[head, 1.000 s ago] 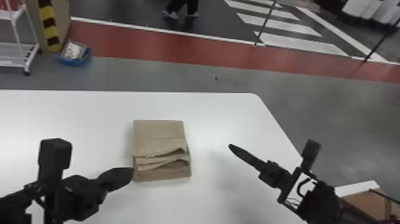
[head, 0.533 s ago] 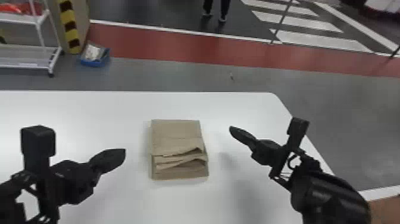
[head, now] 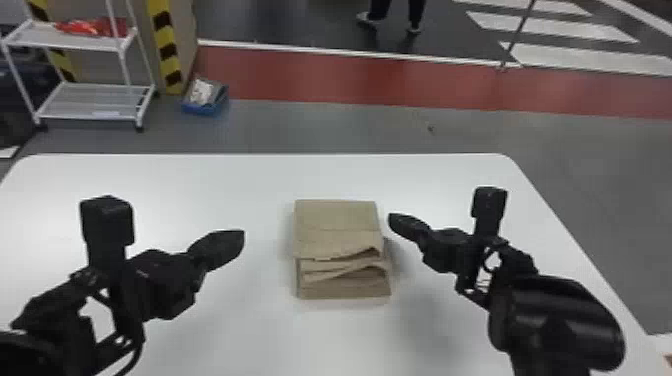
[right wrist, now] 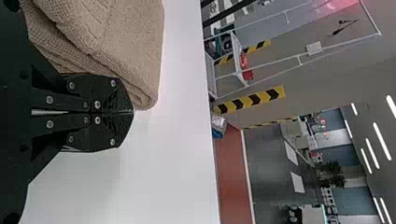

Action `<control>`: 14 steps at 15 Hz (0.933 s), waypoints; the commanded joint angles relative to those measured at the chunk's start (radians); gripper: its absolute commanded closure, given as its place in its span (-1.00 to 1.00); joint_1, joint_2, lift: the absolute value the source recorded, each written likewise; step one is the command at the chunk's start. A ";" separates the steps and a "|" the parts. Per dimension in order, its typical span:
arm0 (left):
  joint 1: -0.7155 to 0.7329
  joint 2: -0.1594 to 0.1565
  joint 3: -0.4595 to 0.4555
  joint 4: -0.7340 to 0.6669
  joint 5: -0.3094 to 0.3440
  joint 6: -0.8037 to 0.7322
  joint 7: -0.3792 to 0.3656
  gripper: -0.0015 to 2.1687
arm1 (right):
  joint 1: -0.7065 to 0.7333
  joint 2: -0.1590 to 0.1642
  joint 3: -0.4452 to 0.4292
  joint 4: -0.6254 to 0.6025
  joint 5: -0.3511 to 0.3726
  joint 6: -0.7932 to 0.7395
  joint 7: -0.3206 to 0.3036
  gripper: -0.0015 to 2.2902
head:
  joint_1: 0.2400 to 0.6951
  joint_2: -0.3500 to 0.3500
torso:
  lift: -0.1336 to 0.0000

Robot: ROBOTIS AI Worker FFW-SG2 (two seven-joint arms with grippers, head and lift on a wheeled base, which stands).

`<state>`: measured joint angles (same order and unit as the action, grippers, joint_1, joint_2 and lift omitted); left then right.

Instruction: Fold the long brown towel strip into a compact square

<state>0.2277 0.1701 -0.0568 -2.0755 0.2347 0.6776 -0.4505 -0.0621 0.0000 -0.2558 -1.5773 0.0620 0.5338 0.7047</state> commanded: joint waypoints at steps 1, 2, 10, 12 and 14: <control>-0.001 0.000 0.008 0.000 0.000 -0.003 -0.002 0.94 | 0.004 0.001 0.041 0.003 0.009 -0.001 -0.004 0.89 | 1.00 -0.40 | -0.85; -0.001 0.000 0.008 0.000 0.000 -0.003 -0.002 0.94 | 0.008 0.001 0.050 0.003 0.007 -0.001 -0.008 0.89 | 1.00 -0.37 | -0.85; -0.008 0.002 0.011 0.002 -0.002 -0.003 -0.004 0.94 | 0.004 0.001 0.129 0.000 0.007 0.002 -0.033 0.89 | 1.00 -0.22 | -0.85; -0.004 0.005 0.012 0.000 -0.002 -0.003 -0.004 0.94 | 0.021 0.001 0.122 -0.018 0.002 -0.004 -0.040 0.89 | 1.00 -0.18 | -0.85; -0.001 0.005 0.020 -0.002 0.000 -0.003 -0.004 0.93 | 0.053 0.001 0.093 -0.073 -0.021 0.002 -0.048 0.85 | 1.00 -0.18 | -0.85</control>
<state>0.2240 0.1743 -0.0419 -2.0749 0.2334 0.6743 -0.4541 -0.0320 0.0000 -0.1420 -1.6114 0.0560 0.5324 0.6597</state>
